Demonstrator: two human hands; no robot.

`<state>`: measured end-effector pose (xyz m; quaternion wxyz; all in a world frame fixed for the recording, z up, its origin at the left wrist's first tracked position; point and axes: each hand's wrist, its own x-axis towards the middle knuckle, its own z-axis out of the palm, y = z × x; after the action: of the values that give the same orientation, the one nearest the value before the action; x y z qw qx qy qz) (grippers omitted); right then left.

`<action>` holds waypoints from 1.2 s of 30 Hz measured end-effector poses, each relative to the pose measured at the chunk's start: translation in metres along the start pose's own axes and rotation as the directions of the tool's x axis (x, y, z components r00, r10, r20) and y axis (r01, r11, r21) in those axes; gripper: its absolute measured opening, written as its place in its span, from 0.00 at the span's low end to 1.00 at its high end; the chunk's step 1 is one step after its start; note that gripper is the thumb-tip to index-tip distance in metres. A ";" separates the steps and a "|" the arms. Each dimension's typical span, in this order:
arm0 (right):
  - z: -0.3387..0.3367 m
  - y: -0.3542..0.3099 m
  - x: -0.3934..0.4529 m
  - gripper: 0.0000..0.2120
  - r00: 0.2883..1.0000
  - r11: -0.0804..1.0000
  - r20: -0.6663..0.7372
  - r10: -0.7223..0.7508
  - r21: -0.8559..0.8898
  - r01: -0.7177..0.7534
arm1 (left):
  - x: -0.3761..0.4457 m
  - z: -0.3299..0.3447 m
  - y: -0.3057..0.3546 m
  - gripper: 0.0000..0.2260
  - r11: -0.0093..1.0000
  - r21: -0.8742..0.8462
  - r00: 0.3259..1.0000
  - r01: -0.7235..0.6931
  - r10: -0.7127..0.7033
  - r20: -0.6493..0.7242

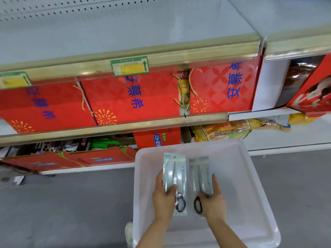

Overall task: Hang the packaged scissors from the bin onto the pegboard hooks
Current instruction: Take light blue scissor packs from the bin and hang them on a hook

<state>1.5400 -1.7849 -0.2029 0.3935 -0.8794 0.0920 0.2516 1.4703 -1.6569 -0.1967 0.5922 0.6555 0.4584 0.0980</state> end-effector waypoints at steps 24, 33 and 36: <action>-0.090 -0.380 -0.155 0.37 0.631 0.490 -0.225 -0.743 0.459 0.741 | 0.003 -0.228 0.367 0.33 0.668 -0.276 0.712 -0.691 0.562 -0.421; -0.064 -0.491 -0.200 0.36 0.576 0.330 -0.345 -0.741 0.559 0.760 | 0.039 -0.311 0.456 0.33 0.542 -0.272 0.604 -0.795 0.669 -0.433; -0.050 -0.522 -0.212 0.36 0.571 0.309 -0.386 -0.724 0.559 0.769 | 0.058 -0.331 0.480 0.33 0.529 -0.278 0.597 -0.802 0.697 -0.397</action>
<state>1.5653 -1.4785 0.2715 0.7513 -0.6180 -0.2281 -0.0391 1.5132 -1.3299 0.2873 0.5600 0.6242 0.1624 0.5201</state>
